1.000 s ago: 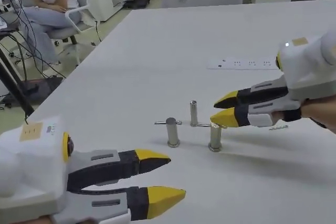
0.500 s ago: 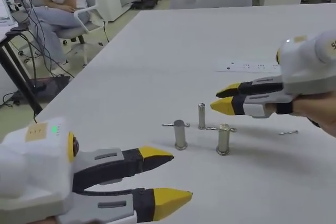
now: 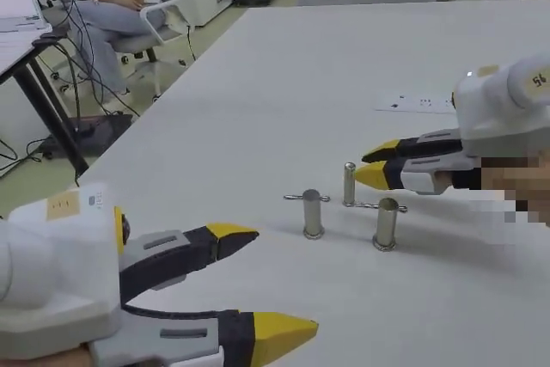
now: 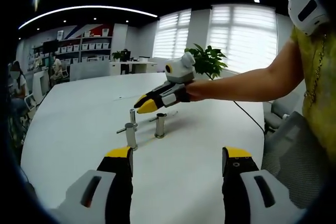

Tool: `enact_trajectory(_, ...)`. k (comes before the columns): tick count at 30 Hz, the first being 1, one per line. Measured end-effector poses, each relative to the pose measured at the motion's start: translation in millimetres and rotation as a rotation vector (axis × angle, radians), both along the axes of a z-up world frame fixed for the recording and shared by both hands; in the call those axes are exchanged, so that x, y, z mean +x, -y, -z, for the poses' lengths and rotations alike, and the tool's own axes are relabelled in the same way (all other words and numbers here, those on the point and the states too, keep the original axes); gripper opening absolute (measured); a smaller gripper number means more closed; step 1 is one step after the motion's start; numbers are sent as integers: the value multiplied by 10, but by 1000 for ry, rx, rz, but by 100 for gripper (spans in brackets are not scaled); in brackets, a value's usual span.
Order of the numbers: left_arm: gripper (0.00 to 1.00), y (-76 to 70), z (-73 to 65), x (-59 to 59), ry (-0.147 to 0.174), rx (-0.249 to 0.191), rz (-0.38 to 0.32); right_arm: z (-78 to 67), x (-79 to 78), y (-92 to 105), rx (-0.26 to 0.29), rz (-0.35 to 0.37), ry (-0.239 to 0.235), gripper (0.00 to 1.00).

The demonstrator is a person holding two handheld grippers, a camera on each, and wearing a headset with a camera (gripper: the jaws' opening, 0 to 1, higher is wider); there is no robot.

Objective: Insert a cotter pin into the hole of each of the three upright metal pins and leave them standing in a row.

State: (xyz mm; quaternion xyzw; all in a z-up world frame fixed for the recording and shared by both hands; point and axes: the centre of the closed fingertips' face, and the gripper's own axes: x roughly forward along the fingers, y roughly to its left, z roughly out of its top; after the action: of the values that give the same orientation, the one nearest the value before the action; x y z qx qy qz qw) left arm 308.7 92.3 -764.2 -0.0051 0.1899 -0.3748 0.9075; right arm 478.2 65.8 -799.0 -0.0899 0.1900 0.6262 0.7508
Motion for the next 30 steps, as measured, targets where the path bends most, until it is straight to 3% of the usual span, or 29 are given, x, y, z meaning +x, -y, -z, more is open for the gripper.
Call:
enact_trajectory(11,86,-127,35,55,-21,-3,-84,85,40,-61,-22,-19,10,20)
enact_trajectory(23,85,-124,59,44,-33,-11,-87,156,54,-135,-26,-49,10,16)
enact_trajectory(30,83,-118,60,44,-39,-14,-79,161,45,-166,-30,-65,33,12)
